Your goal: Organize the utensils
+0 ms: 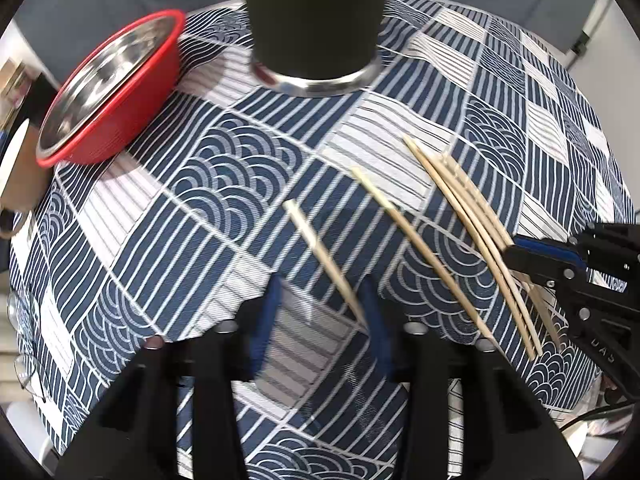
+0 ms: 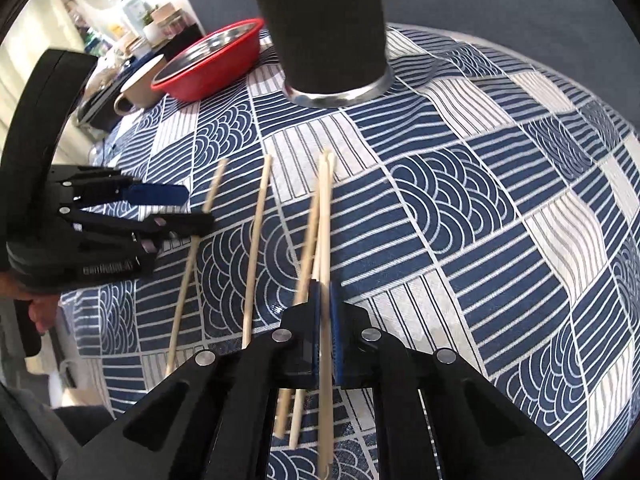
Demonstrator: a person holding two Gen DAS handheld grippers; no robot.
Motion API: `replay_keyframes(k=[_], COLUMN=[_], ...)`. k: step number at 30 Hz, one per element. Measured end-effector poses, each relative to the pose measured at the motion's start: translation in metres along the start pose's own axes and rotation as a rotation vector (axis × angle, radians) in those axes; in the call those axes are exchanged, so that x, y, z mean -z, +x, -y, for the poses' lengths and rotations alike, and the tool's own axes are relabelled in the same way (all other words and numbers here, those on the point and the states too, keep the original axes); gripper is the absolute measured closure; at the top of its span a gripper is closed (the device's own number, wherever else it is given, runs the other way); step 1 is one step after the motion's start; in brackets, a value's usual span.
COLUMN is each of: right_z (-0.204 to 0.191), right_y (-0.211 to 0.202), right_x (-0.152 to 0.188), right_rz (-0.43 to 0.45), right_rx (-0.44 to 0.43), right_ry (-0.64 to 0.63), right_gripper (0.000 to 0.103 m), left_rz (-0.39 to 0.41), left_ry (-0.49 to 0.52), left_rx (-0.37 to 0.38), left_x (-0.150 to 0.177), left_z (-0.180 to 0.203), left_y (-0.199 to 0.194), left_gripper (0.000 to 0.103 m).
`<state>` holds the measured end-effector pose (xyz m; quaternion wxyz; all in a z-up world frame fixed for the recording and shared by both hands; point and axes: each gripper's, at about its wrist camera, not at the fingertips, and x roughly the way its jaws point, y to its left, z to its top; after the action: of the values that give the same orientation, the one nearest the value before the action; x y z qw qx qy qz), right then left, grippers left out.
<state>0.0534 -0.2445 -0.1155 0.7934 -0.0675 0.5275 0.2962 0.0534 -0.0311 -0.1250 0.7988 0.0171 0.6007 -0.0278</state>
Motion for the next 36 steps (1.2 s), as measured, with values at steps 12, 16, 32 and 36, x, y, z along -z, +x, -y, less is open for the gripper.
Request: replay_keyframes(k=[12,16,32,36], right_z=[0.015,0.022,0.033,0.03], right_y=[-0.013,-0.019,-0.01,-0.005], right_x=[0.001,-0.001,0.0,0.0], right_rz=[0.042,0.062,0.009,-0.014], right_rx=[-0.024,-0.04,-0.013,0.004], right_ry=[0.054,0.073,0.12,0.103], right_gripper=[0.098,0.098,0.098,0.095], left_rz=[-0.054,-0.057,-0.045,-0.06], left_ry=[-0.121,-0.124,-0.115,-0.101], left_rx=[0.101,0.1,0.092,0.079], left_x=[0.005,0.005,0.0,-0.001], left_z=[-0.029,-0.03,-0.036,-0.031], left_y=[-0.003,-0.006,-0.019,-0.014], left_gripper=[0.096,0.099,0.101,0.1])
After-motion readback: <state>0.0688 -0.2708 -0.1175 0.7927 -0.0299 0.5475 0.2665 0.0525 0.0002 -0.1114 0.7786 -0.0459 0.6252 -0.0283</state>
